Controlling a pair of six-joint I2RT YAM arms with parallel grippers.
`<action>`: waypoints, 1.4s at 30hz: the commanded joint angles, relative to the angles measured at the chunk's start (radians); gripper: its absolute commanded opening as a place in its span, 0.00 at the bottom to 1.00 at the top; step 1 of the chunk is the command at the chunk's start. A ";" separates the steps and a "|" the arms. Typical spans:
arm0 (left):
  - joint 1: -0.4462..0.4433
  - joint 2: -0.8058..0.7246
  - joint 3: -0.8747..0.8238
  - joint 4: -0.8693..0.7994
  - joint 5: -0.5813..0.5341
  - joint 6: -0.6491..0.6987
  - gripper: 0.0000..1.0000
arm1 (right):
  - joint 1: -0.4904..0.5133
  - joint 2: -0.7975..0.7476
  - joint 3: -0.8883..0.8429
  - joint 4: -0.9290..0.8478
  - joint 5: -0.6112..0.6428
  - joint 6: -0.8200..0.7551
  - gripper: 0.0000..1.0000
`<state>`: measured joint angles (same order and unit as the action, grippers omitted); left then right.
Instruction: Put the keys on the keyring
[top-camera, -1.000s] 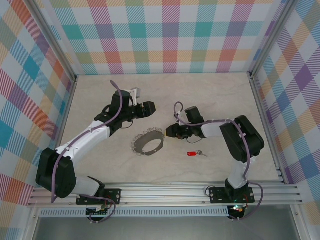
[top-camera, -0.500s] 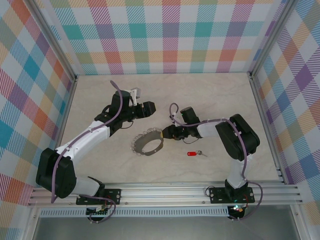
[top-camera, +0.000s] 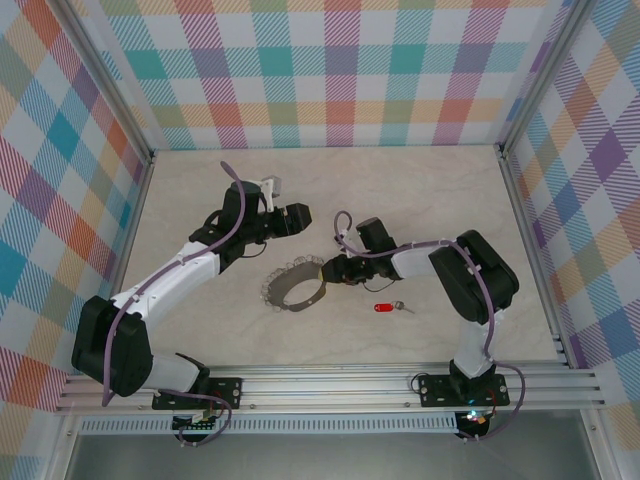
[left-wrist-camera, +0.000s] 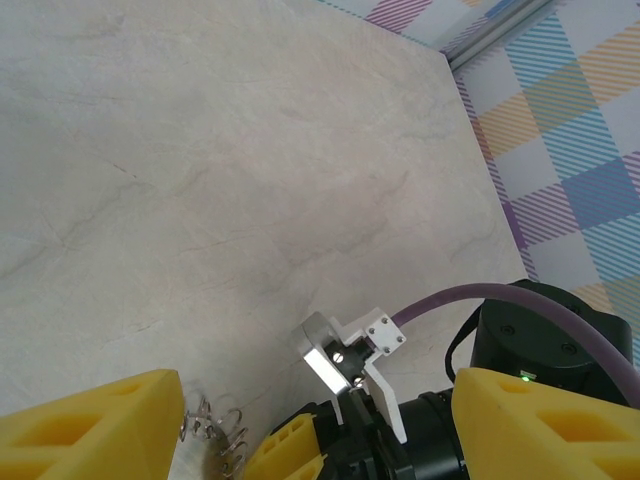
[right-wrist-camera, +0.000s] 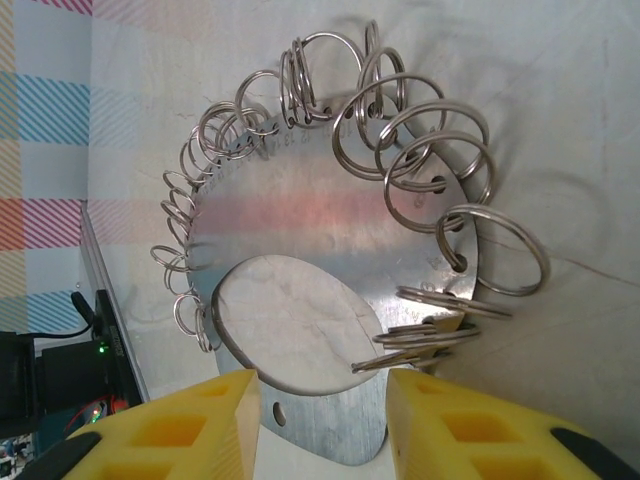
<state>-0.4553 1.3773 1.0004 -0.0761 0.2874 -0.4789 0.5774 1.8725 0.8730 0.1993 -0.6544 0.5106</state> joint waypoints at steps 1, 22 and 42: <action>0.004 -0.018 -0.017 0.002 0.012 -0.001 0.71 | 0.002 -0.035 0.007 -0.055 0.036 -0.046 0.41; 0.004 -0.020 -0.023 0.000 0.019 0.002 0.71 | -0.004 0.012 0.105 -0.143 0.119 -0.107 0.48; 0.005 -0.014 -0.030 0.012 0.019 -0.004 0.72 | 0.013 0.006 0.064 -0.096 0.005 -0.077 0.42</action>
<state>-0.4553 1.3769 0.9840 -0.0757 0.2974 -0.4789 0.5789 1.8900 0.9493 0.0864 -0.6071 0.4328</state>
